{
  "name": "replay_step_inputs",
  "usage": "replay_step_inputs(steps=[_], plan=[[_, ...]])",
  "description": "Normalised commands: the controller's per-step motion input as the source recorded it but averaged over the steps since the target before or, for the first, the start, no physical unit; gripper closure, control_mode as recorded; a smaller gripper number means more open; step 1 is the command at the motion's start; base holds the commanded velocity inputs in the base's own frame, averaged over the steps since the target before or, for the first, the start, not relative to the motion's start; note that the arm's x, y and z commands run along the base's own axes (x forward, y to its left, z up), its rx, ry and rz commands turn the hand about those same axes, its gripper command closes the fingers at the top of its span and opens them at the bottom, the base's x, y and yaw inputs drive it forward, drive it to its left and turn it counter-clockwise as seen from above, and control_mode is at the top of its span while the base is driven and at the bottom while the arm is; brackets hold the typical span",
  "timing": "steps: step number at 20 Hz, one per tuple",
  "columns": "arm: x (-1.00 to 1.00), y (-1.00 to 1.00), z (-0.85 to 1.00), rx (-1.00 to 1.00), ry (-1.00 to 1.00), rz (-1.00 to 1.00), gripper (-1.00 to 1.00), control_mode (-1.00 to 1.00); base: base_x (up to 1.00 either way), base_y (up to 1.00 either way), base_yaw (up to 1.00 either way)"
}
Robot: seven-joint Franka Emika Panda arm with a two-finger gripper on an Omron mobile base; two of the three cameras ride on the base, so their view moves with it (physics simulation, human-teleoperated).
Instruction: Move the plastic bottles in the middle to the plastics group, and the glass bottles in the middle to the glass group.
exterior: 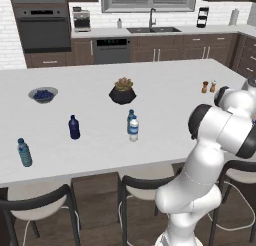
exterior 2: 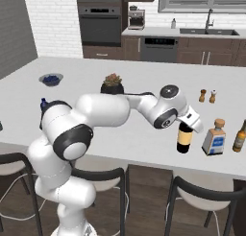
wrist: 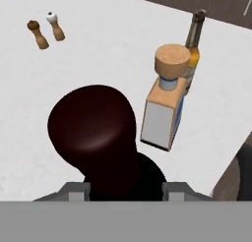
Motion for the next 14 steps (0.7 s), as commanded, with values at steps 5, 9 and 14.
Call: replay_step_inputs(steps=[5,9,14], plan=[[0.00,-0.04,-0.35,0.02,-0.01,0.00,1.00,-1.00,0.00,0.00,0.00],[0.00,-0.07,-0.16,0.00,-0.07,-0.01,1.00,-1.00,0.00,0.00,0.00],[0.03,-0.23,0.00,0.00,-0.08,-0.06,1.00,-1.00,0.00,0.00,0.00]])
